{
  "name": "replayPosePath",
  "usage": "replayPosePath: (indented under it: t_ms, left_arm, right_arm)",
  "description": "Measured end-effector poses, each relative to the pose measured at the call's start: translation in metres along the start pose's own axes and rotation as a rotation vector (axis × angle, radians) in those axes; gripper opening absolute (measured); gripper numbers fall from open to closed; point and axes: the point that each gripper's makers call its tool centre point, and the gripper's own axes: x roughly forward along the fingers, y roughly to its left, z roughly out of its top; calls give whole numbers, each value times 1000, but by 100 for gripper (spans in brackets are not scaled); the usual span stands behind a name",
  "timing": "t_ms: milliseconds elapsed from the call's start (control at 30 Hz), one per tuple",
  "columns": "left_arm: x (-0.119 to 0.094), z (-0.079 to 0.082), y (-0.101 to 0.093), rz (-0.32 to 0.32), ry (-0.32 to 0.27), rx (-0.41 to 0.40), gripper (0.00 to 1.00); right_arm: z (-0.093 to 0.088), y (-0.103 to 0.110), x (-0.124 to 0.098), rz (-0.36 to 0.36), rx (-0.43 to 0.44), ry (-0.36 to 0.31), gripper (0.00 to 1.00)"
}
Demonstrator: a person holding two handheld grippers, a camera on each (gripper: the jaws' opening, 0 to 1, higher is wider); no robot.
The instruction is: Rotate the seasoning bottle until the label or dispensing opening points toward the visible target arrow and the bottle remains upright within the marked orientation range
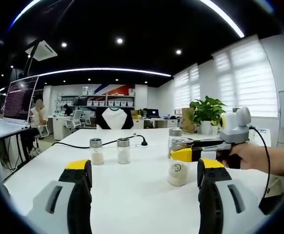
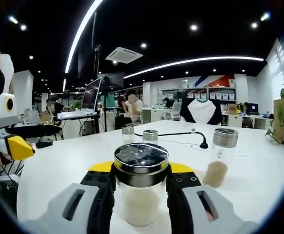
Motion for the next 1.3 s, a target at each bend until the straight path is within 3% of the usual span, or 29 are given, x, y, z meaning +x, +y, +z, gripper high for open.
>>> replayPosePath:
  t_ms: [1300]
  left_arm:
    - [0,-1,4,10,6,5,93]
  right_arm:
    - [-2,12,-6,335,-32,21,39]
